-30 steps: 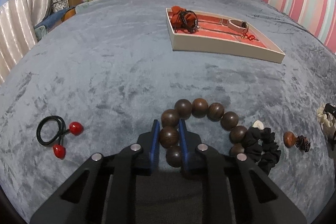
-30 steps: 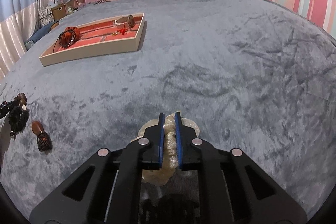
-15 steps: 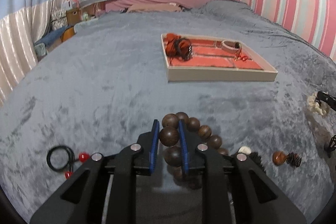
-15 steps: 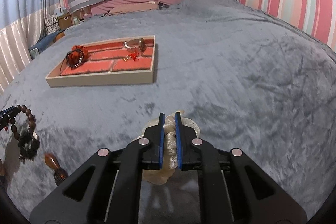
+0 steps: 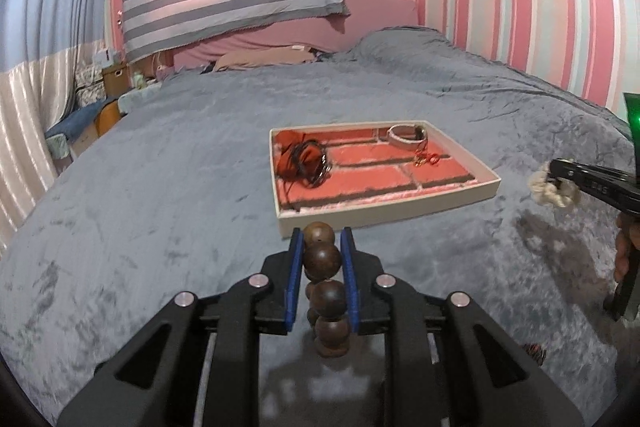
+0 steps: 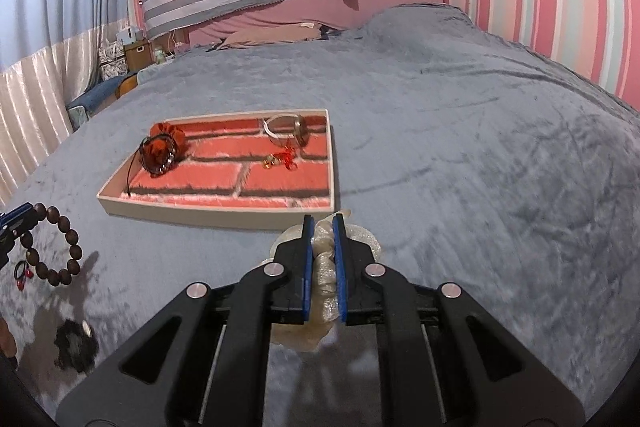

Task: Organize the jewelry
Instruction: 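Carry bead bracelet and cream scrunchie into the tray and open both tools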

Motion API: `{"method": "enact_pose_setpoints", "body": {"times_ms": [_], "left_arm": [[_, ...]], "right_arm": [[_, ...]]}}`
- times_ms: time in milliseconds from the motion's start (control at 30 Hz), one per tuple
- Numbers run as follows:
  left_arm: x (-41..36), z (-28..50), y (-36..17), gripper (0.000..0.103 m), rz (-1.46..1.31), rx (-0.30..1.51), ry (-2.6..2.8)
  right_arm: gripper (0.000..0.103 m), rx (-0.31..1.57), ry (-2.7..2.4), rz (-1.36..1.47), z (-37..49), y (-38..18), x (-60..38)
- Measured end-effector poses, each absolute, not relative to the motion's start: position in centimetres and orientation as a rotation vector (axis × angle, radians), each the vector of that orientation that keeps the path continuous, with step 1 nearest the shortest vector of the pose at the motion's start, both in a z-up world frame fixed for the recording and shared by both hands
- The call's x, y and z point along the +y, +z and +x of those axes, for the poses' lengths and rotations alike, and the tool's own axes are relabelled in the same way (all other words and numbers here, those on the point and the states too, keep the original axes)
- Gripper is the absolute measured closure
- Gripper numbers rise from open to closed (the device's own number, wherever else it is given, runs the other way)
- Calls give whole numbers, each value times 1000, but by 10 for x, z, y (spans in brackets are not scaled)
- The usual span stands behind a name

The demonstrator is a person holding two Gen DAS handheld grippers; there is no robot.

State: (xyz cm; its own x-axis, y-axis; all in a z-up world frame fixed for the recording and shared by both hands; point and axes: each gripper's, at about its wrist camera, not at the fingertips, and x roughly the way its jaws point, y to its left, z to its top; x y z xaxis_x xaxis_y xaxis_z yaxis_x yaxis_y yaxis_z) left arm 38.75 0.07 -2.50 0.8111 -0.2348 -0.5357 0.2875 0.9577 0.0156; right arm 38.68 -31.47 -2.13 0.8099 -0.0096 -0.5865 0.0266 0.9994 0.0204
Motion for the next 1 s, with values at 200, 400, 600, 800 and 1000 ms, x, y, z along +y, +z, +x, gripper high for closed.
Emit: {"method": "enact_pose_setpoints", "body": {"times_ms": [200,400,600,800,1000], "left_arm": [[-15,411,-8,84,107,532,-300],[-36,442,15,84,106,497,-320],[-55,485,17,84,84,520,-341],[-70,525,-7,84,101,573,-338],[-65,561,-41,84,78,641,-295]], "right_arm": [[93,612,-4,20,416,-17,-302],[93,612,9,7,451,-15,-289],[93,613,-3,16,488,-22,-285],[93,634,-21,1,523,-43,-282],[93,665,-29,20,550,-65,-283]]}}
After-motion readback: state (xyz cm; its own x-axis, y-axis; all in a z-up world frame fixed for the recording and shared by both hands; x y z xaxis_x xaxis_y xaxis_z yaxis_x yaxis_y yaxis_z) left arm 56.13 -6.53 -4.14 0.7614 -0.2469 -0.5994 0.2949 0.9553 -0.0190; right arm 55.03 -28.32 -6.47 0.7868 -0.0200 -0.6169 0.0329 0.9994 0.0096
